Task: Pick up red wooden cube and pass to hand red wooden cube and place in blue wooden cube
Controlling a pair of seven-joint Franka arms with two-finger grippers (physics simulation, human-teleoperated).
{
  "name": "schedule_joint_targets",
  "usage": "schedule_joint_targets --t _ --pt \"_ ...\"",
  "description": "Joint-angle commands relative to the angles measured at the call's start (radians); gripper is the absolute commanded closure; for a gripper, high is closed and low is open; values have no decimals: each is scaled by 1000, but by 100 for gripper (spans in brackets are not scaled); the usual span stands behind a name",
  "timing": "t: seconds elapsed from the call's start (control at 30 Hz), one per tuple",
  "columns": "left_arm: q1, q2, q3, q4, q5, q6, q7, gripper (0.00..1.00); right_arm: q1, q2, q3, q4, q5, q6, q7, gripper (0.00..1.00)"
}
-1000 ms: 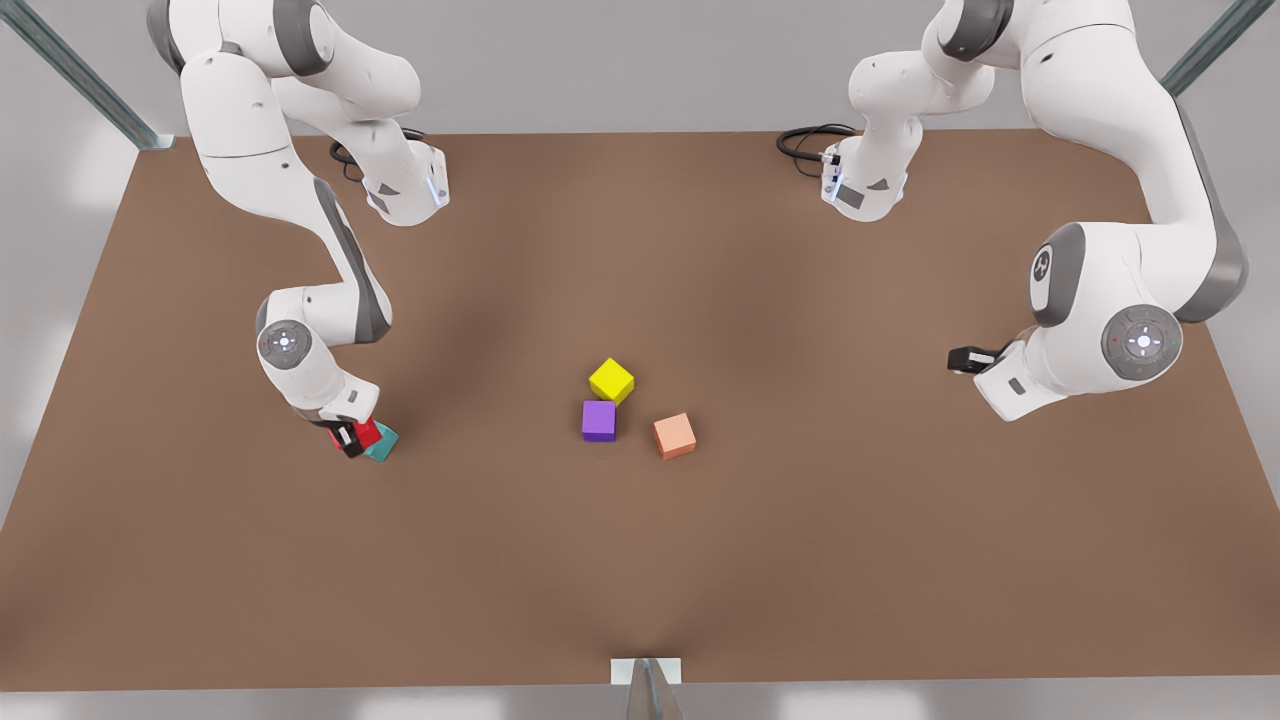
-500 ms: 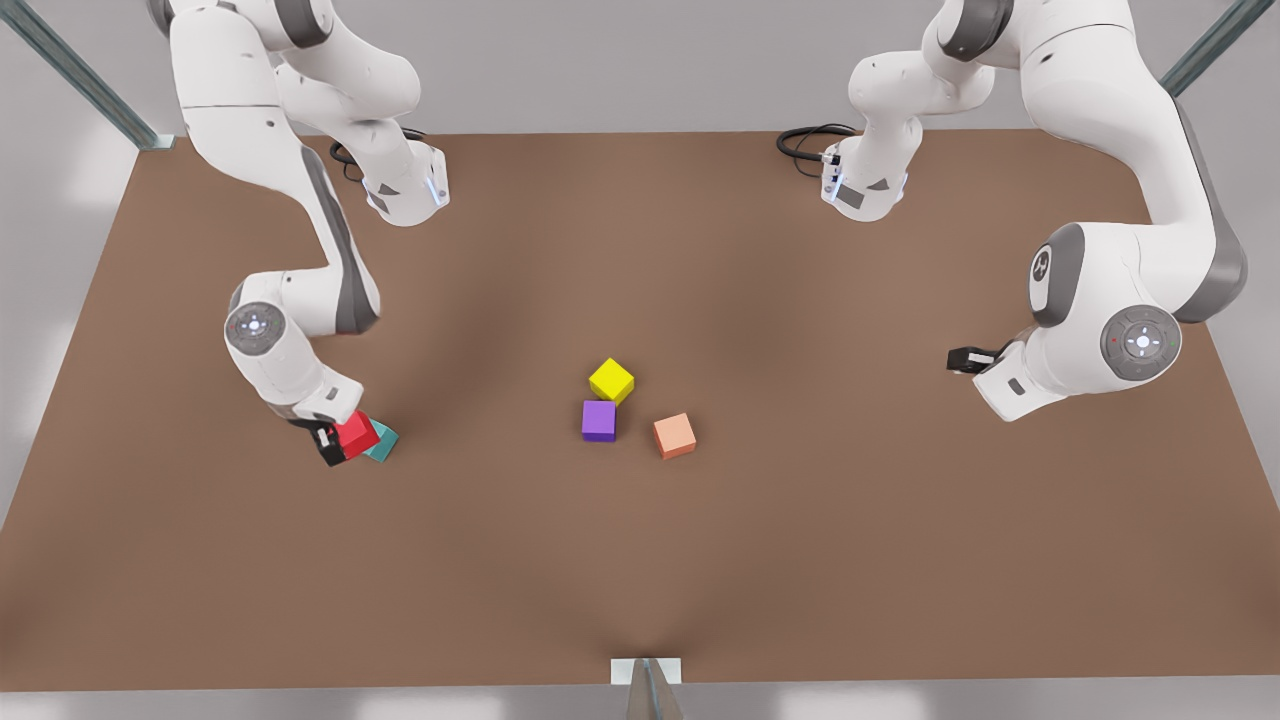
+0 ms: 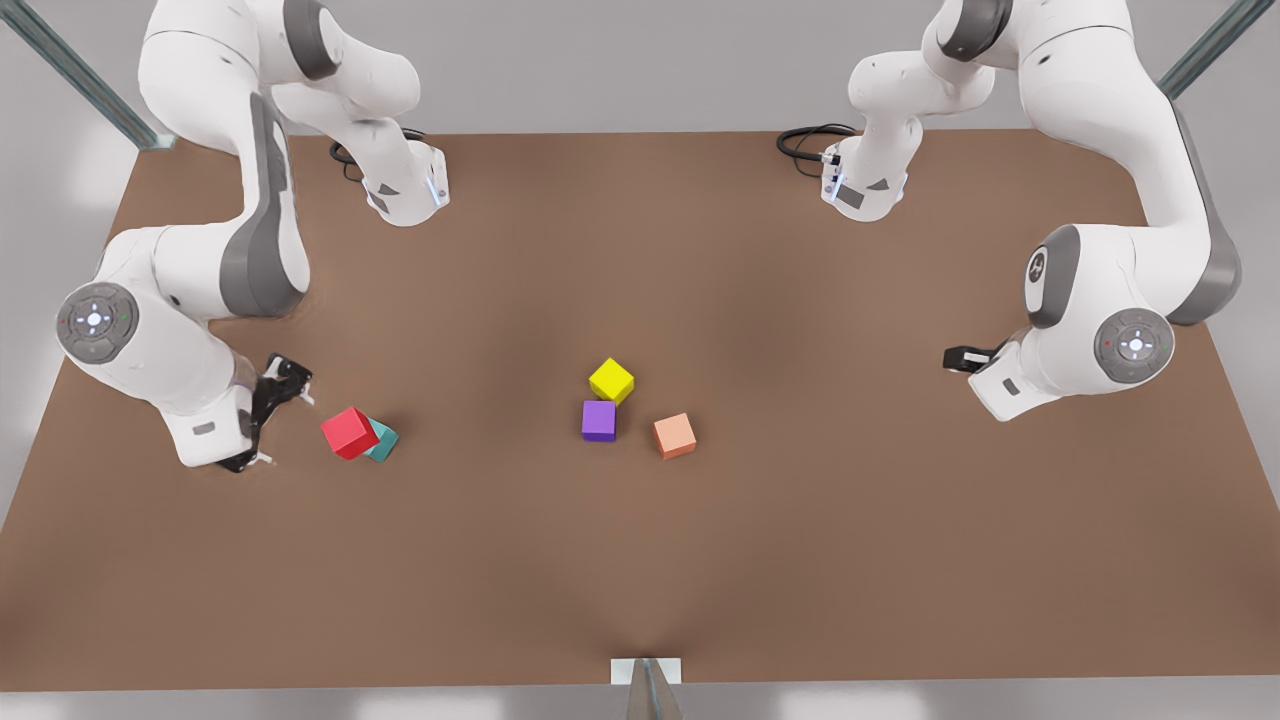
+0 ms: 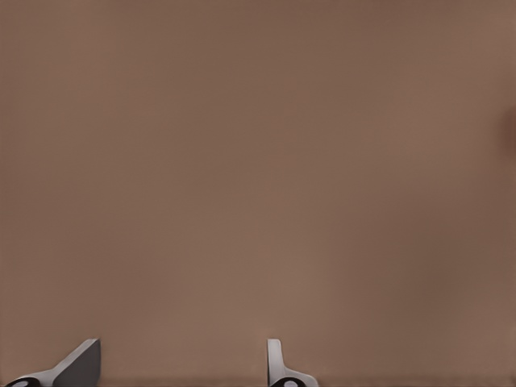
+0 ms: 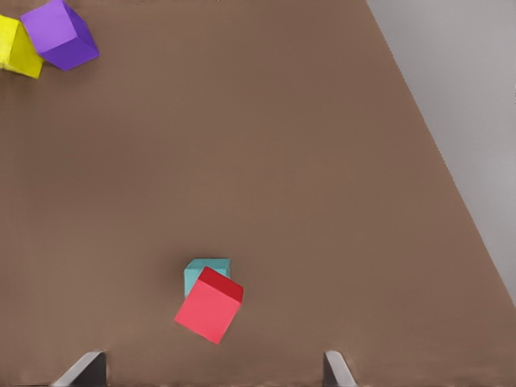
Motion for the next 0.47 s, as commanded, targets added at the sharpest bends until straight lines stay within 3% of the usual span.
schedule_joint_targets --t 0.0,0.43 --pt "-2 -1 0 1 0 -6 -5 0 -39 -103 40 -51 -4 -296 1110 0" --pt "-3 -1 0 1 1 -6 -5 0 -38 -182 33 -94 -2 -283 1104 0"
